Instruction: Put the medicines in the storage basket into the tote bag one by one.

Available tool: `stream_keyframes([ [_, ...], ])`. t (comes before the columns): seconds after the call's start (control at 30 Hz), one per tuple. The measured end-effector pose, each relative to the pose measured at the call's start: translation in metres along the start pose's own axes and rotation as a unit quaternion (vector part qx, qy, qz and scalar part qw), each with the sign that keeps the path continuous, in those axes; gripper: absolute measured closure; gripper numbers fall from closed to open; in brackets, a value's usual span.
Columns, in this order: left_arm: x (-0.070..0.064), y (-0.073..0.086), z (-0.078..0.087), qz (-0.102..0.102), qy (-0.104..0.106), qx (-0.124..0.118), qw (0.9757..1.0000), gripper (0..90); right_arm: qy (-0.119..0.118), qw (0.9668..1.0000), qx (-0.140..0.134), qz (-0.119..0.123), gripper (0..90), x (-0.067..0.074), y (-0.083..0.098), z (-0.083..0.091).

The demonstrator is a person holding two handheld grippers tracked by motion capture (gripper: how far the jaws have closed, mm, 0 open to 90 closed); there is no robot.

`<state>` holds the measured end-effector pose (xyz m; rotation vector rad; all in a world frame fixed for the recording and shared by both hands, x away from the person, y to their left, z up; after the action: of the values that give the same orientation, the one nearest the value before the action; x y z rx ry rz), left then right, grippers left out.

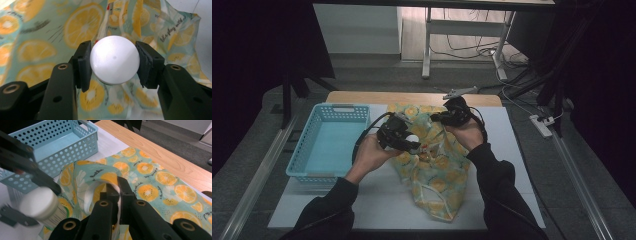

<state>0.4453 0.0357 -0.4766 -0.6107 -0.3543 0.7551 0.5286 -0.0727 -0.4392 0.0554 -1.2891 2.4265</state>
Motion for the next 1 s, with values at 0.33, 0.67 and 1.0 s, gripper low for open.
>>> stream_keyframes([
  [0.33,-0.006,-0.015,-0.031,-0.006,-0.004,0.000,1.0000,51.0,0.001,1.0000,-0.001,-0.002,90.0,-0.002,0.001,0.001],
  [0.67,0.014,-0.025,-0.044,0.013,-0.037,-0.009,0.9992,51.0,0.001,1.0000,0.003,-0.004,90.0,-0.003,0.003,-0.002],
  [1.0,0.030,-0.021,-0.066,0.014,-0.074,-0.009,0.9971,51.0,0.004,0.9999,0.010,-0.012,90.0,-0.006,0.007,-0.008],
])
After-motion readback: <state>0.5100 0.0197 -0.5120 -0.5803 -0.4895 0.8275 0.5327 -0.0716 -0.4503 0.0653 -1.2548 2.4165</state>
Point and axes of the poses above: each handheld gripper's, and its own axes: z roughly backward along the jaws, y roughly out of its underside, x roughly to its left, the point moved 8 cm from there along -z, roughly forward along the jaws, and after that the axes turned 14 degrees about -y, right-handed, at the moved point
